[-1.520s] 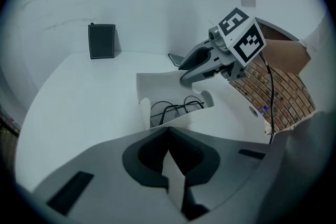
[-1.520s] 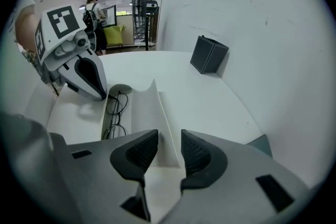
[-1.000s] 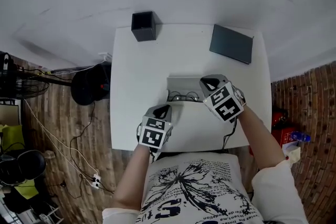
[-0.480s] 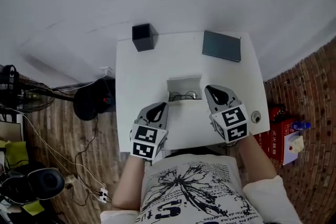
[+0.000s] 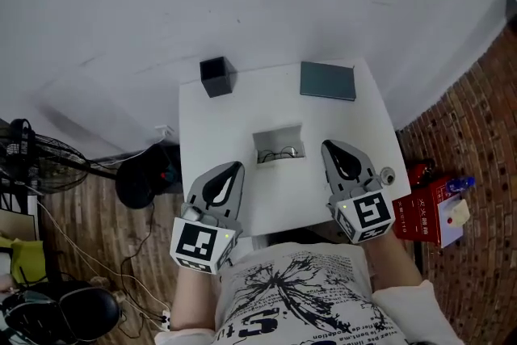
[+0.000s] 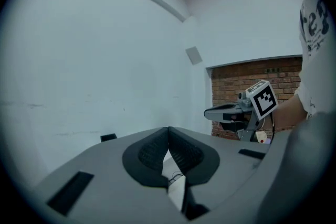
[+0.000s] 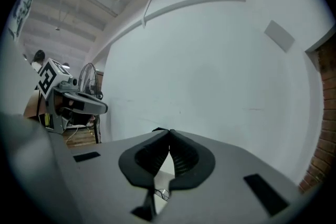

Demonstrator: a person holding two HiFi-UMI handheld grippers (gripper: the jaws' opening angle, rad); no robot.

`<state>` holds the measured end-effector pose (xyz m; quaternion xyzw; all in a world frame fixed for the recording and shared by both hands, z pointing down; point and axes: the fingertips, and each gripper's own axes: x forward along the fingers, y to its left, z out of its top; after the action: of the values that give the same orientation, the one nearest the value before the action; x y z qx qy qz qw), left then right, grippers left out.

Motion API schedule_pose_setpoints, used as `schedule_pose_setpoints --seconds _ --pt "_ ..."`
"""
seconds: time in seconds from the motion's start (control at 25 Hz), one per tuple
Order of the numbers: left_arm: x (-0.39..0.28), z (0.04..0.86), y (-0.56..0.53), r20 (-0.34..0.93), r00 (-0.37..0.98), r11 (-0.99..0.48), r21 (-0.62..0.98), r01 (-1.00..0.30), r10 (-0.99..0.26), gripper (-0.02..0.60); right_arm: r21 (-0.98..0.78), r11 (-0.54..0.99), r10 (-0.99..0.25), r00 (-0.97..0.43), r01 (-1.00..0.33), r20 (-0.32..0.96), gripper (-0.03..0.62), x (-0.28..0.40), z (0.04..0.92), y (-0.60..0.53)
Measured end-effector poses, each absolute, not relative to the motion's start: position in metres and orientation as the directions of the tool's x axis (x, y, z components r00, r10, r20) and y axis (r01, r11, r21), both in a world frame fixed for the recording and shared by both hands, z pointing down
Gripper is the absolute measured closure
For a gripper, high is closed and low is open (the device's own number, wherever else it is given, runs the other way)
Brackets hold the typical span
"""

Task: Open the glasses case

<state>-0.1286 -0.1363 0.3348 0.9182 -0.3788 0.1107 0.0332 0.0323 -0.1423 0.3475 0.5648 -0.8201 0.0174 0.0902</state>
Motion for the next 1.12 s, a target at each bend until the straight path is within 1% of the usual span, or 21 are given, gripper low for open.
schedule_pose_setpoints --seconds 0.2,0.32,0.48,0.88,1.12 --pt "-0.143 0.297 -0.119 0.084 0.720 -0.724 -0.032 -0.689 -0.689 0.568 0.073 0.368 -0.927 -0.359 -0.927 0.108 0.579 0.029 0.328 -0.121" --pt "-0.150 0.286 -0.116 0.031 0.720 -0.721 -0.022 -0.693 -0.693 0.568 0.066 0.376 -0.925 -0.370 -0.924 0.088 0.579 0.030 0.321 -0.114" --pt "-0.152 0.287 -0.115 0.036 0.721 -0.722 -0.030 -0.692 -0.692 0.568 0.079 0.379 -0.924 -0.373 -0.922 0.088 0.580 0.029 0.319 -0.113" --pt "-0.147 0.296 -0.120 0.064 0.709 -0.711 -0.030 -0.702 -0.703 0.568 0.081 0.373 -0.922 -0.361 -0.924 0.139 0.582 0.031 0.332 -0.121" --pt "-0.147 0.301 -0.128 0.087 0.690 -0.694 -0.036 -0.719 -0.719 0.568 0.084 0.332 -0.935 -0.317 -0.940 0.157 0.583 0.039 0.335 -0.132"
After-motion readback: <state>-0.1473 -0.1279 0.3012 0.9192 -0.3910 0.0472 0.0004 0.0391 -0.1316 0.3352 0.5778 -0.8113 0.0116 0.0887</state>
